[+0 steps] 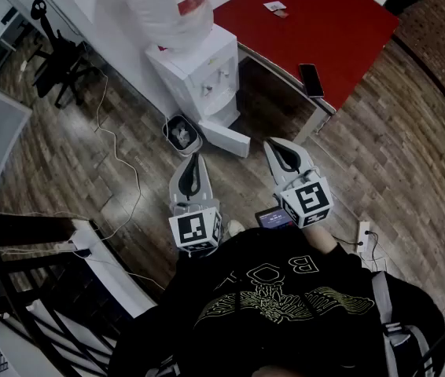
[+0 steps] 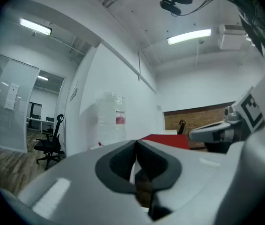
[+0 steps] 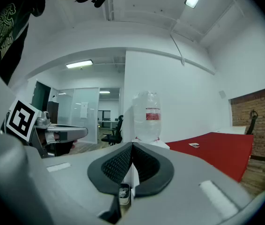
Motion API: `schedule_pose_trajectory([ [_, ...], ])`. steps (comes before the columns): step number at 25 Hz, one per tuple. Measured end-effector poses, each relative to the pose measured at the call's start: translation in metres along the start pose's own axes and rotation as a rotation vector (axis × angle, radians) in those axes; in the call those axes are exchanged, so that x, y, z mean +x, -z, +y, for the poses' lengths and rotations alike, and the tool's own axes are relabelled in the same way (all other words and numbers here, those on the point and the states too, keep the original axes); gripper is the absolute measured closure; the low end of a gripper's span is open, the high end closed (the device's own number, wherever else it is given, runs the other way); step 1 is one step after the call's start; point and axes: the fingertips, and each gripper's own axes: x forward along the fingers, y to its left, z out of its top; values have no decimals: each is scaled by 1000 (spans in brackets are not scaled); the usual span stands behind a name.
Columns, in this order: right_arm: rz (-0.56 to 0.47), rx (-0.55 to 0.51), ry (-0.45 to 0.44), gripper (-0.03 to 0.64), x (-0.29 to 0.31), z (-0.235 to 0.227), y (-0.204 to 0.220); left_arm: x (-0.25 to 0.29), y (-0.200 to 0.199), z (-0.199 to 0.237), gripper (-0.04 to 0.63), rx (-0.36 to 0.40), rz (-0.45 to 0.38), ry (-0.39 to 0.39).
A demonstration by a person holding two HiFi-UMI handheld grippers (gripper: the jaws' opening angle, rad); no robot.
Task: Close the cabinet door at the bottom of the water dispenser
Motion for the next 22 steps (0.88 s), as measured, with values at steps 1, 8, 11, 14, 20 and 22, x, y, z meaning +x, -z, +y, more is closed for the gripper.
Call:
schedule_pose_trajectory([
  [1, 1, -3, 6, 624, 3, 0, 1, 2, 0, 2, 588, 0, -2, 4],
  [8, 8, -47, 25, 623, 25, 10, 3, 10, 0, 18, 588, -24, -25, 35],
  [11, 12, -38, 43, 623, 28, 13, 6, 11, 6, 29, 588, -43, -13, 35],
  [14, 27, -33, 49, 624, 30, 15, 14, 14, 9, 36, 588, -44, -11, 31],
  [20, 35, -14, 27, 623, 45, 9, 20, 32, 20, 36, 588, -33, 14, 40],
  [22, 35, -24, 9, 623, 57, 2, 21, 44, 21, 36, 588, -45, 12, 34],
])
